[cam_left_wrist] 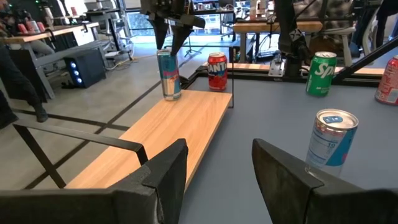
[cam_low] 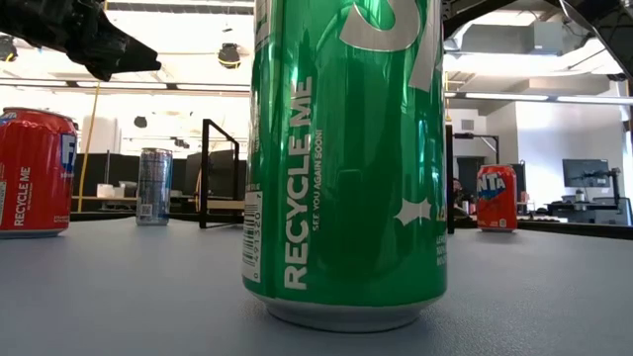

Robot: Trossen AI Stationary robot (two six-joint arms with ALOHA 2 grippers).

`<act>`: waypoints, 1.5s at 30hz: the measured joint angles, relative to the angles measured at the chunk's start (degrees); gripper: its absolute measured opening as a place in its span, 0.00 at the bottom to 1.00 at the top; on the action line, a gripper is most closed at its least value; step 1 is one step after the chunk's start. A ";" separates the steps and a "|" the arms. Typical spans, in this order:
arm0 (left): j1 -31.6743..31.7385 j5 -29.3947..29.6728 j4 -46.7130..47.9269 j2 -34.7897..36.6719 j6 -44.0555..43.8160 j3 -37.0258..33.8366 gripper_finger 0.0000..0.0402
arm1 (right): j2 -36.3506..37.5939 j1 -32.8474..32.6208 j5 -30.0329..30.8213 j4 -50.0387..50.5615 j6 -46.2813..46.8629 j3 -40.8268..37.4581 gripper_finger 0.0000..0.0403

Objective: Place canned beverage on shelf
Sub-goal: Put the bottom right blue soda can on the shelf

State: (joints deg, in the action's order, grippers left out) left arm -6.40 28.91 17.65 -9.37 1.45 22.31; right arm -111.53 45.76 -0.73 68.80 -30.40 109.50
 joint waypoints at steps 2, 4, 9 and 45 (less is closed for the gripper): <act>0.00 0.00 0.00 0.00 0.00 0.00 0.43 | 0.00 -0.10 0.00 0.03 -0.80 -0.01 0.69; -0.01 0.00 0.00 0.00 0.00 0.00 0.43 | 0.00 -0.39 0.02 0.01 -1.60 -0.03 0.69; -0.02 0.00 0.00 0.00 0.00 0.00 0.43 | -0.11 -1.01 0.02 1.65 -2.54 1.29 0.68; 0.00 0.00 -0.02 0.00 0.02 0.00 0.43 | -0.15 -6.85 4.14 4.35 0.30 11.28 0.58</act>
State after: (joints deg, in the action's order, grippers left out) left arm -6.40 28.91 17.62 -9.37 1.48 22.31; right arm -111.68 38.91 3.41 73.16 -30.10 120.78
